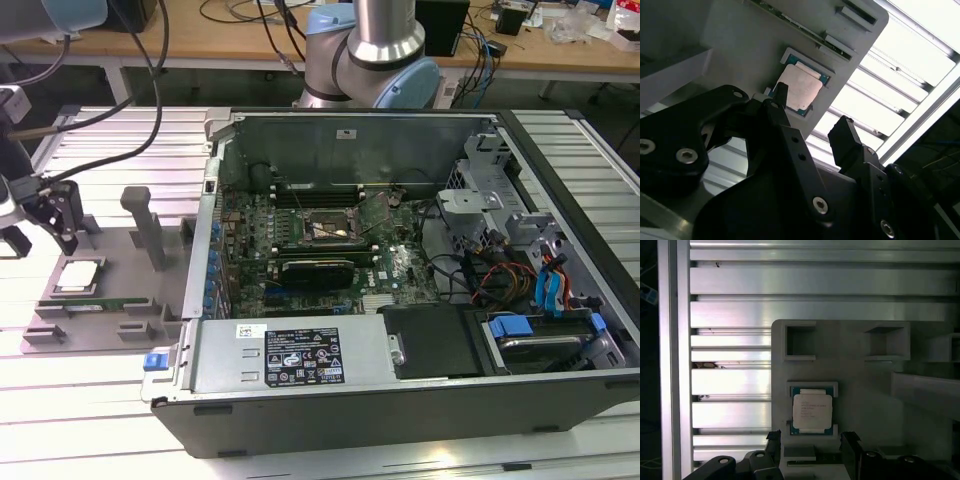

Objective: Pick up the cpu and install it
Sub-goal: 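Pick up the cpu and move it towards the insertion slot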

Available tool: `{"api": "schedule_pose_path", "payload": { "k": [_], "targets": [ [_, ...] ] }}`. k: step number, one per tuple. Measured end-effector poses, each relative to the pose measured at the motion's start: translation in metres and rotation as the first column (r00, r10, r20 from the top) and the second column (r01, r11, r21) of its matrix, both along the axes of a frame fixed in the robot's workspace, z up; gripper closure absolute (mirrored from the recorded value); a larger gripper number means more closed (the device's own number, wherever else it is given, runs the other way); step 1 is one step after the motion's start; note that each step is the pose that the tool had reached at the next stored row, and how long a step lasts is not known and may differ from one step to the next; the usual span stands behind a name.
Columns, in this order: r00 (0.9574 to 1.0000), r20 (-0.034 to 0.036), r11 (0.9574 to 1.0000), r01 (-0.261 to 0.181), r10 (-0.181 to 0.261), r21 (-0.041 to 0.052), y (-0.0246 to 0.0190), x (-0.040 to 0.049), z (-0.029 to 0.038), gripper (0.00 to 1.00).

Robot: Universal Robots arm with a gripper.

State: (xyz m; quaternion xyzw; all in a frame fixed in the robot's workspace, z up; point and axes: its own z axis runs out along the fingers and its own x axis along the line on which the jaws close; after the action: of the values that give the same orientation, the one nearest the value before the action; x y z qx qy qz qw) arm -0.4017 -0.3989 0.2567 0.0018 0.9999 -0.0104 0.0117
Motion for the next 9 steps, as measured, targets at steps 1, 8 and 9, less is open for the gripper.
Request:
{"api": "schedule_pose_path", "payload": {
  "k": [1,8,9],
  "targets": [
    [1.0,0.0,1.0,0.0,0.0,0.0,0.0,0.0,-0.0003,0.4],
    [1.0,0.0,1.0,0.0,0.0,0.0001,0.0,0.0,-0.0034,0.4],
    [1.0,0.0,1.0,0.0,0.0,0.0001,0.0,0.0,-0.0037,0.4]
  ]
}}
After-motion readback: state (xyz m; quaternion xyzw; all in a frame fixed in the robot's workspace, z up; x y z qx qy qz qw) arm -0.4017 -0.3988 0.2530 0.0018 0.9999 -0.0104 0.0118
